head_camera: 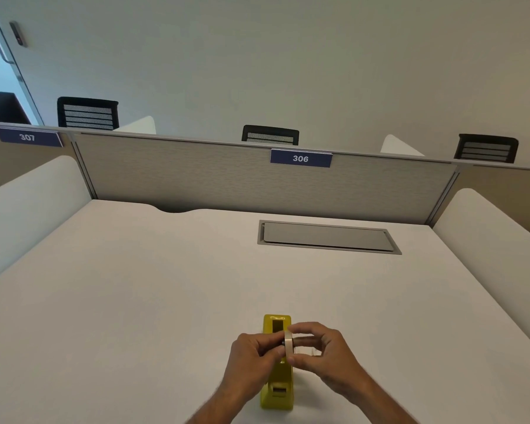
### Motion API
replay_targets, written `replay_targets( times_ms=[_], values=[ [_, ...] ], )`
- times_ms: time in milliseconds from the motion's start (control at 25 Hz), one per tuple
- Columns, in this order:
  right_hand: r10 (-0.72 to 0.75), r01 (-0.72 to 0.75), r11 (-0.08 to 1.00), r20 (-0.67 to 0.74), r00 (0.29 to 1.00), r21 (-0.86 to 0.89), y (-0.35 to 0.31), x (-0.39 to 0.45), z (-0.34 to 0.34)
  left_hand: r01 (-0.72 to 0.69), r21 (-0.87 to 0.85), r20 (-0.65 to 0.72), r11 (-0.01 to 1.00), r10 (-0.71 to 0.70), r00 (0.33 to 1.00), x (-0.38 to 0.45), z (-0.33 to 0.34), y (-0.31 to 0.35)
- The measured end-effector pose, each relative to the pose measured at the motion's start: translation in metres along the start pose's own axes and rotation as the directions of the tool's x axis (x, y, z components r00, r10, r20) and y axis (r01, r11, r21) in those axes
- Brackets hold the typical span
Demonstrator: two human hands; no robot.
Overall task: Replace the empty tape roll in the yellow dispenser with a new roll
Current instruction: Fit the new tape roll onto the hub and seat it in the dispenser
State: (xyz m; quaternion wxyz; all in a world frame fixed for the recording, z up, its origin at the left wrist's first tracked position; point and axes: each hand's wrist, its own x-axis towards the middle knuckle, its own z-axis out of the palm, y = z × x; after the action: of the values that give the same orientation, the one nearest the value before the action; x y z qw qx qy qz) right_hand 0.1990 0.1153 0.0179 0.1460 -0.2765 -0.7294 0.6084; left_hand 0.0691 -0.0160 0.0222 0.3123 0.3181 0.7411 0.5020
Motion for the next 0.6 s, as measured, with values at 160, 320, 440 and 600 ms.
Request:
replay_targets(
  times_ms=[160,320,440,600],
  values=[
    [-0.006,0.006,0.997,0.001,1.000,-0.083,-0.001,0.003,0.003,-0.004,0.039,0.016,0.999,0.003,1.000,0.003,-0.002,-0.005],
    [-0.029,0.025,0.988,-0.019,0.999,-0.155,-0.001,0.010,0.008,-0.007,0.066,0.002,0.998,0.007,1.000,0.007,-0.005,-0.014],
    [-0.047,0.038,0.976,-0.039,0.998,-0.214,-0.002,0.014,0.011,-0.003,0.150,-0.045,0.989,0.010,0.999,0.011,-0.008,-0.024],
    [-0.101,0.078,0.941,-0.052,0.994,-0.330,-0.003,0.019,0.011,0.004,0.339,0.023,0.941,-0.013,1.000,0.011,-0.012,-0.033]
  ],
)
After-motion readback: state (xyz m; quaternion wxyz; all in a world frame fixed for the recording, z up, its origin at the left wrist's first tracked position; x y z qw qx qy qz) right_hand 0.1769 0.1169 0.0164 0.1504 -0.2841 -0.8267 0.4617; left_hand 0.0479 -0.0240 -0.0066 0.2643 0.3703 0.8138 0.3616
